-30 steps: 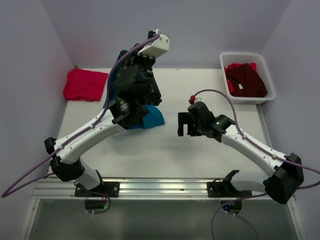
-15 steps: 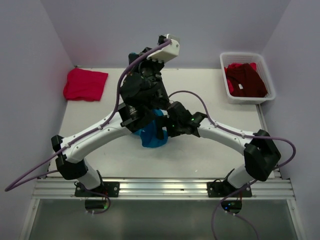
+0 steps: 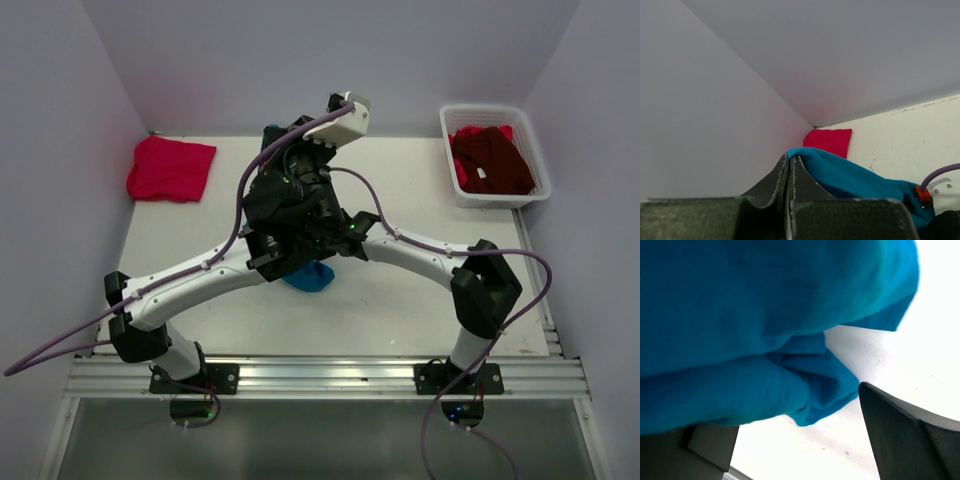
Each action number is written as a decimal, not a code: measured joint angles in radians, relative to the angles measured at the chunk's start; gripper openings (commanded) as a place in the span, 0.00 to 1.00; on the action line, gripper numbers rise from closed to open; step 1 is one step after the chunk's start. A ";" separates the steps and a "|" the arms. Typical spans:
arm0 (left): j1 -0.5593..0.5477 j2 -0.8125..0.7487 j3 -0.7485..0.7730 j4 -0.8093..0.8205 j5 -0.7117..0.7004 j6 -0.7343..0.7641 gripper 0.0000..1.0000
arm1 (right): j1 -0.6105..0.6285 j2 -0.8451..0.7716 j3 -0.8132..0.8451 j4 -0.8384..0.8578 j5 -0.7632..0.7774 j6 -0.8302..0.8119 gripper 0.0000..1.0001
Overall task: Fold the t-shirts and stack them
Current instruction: Flatten the tshirt out
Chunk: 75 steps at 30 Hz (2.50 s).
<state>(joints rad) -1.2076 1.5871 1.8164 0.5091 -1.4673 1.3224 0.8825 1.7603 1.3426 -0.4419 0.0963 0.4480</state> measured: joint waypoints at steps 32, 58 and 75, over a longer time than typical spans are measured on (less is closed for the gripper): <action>-0.019 -0.103 -0.097 0.088 -0.040 0.033 0.00 | 0.000 0.140 -0.033 0.108 -0.103 -0.018 0.00; -0.031 -0.074 -0.097 0.105 -0.055 0.053 0.00 | 0.379 0.041 -0.167 0.367 -0.601 -0.012 0.00; -0.054 -0.064 -0.097 0.144 -0.056 0.095 0.00 | 0.364 0.357 0.264 -0.201 0.245 0.063 0.00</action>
<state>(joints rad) -1.2613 1.5230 1.7191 0.6533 -1.5238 1.4174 1.2469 2.1174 1.6062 -0.6434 0.3416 0.5110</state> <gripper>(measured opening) 0.009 0.009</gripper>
